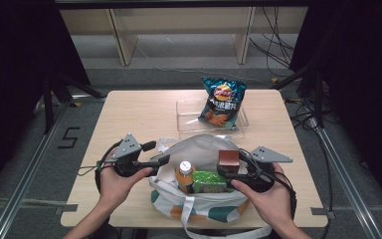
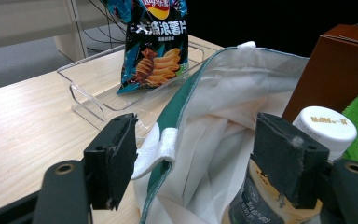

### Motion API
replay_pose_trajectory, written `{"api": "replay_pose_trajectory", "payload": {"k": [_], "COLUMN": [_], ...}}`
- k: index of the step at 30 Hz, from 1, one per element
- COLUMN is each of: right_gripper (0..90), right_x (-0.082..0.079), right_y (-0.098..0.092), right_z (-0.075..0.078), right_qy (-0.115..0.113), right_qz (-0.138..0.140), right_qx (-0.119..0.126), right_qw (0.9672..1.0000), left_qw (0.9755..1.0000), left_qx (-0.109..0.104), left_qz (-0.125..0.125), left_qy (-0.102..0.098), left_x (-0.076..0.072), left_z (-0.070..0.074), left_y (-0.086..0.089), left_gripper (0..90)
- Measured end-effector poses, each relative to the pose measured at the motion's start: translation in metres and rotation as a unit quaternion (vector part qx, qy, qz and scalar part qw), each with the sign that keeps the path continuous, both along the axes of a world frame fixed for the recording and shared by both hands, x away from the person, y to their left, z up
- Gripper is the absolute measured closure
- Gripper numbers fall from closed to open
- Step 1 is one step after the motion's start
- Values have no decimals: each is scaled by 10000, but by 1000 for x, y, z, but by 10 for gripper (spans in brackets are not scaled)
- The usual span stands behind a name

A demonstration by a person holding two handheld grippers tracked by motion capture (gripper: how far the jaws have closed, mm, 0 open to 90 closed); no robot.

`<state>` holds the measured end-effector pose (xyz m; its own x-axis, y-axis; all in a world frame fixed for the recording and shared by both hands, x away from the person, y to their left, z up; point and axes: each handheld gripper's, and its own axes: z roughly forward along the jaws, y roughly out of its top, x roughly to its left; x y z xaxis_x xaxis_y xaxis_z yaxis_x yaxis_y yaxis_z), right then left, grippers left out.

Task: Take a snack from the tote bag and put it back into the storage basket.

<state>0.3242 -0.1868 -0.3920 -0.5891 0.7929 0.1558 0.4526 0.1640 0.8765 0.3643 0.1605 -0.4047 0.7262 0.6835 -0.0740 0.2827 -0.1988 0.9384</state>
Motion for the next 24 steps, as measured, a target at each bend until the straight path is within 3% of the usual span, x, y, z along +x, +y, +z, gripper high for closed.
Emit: {"api": "replay_pose_trajectory", "payload": {"k": [1, 3, 9, 10, 13, 14, 16, 17, 19, 20, 24], "right_gripper": [182, 188, 237, 245, 271, 275, 277, 279, 281, 279, 209], "right_x": [-2, 2, 5, 6, 3, 4, 3, -1, 2, -1, -1], "right_y": [-1, -3, -5, -6, -7, -9, -9, -7, -9, -6, -4], "right_z": [2, 2, 4, 4, 7, 7, 7, 8, 6, 7, 5], "right_qy": [107, -33, 135, 47, 133, 45, 117, 281, -24, 116, -38], "right_qz": [-61, -12, -157, -116, -171, -134, -167, -269, -153, -271, -144], "right_qx": [-32, -2, 212, 169, 222, 151, 176, 208, 17, 80, -113], "right_qw": [9999, 10000, 9996, 9998, 9995, 9998, 9996, 9990, 9999, 9995, 9998], "left_qw": [10000, 10000, 10000, 10000, 10000, 10000, 10000, 10000, 10000, 10000, 10000], "left_qx": [13, 10, 20, 27, 9, -1, 33, 31, 2, 4, 46], "left_qz": [12, -5, -10, -19, -27, -49, -25, -28, -44, -44, -27], "left_qy": [7, 11, -2, -12, 3, -10, 1, -1, -8, -13, 9], "left_x": [0, 0, 0, 0, 1, 1, 0, 0, 1, 1, 0], "left_z": [0, -1, 0, 0, -1, -1, -1, -1, -1, -1, -1], "left_y": [0, 0, 0, 0, 0, 0, -1, -1, 0, 0, -1], "left_gripper": [297, 297, 297, 297, 297, 297, 297, 297, 297, 297, 297]}}
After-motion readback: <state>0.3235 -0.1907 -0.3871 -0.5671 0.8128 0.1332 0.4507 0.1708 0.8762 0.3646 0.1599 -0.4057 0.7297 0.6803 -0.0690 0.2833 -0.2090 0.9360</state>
